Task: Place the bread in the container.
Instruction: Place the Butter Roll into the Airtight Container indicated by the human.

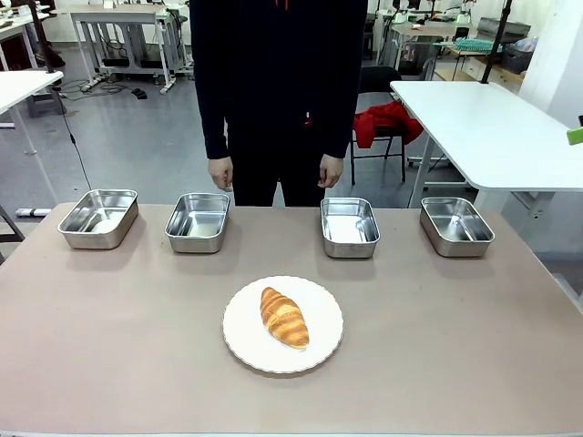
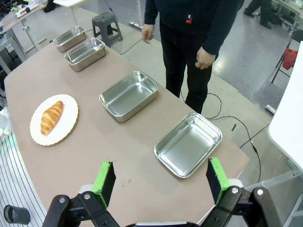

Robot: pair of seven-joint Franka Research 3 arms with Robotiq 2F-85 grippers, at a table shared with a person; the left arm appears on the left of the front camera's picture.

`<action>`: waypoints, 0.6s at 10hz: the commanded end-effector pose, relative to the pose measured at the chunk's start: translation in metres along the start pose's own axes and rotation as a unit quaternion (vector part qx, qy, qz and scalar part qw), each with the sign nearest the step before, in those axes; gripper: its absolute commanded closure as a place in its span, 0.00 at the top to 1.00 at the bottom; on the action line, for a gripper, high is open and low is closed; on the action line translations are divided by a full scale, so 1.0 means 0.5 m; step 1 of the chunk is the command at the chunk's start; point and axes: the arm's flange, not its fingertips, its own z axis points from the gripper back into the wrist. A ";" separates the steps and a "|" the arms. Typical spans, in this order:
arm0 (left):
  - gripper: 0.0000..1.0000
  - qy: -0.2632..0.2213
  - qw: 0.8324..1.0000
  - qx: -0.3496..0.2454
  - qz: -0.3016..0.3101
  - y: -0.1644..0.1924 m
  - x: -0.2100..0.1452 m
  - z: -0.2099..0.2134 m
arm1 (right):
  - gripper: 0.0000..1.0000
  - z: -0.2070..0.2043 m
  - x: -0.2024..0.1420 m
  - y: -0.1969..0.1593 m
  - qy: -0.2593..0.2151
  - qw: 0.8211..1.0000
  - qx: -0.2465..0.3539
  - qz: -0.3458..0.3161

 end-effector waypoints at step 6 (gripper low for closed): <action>1.00 0.000 1.000 0.001 -0.001 0.000 0.000 0.001 | 1.00 -0.001 0.002 0.001 -0.008 1.000 0.003 0.002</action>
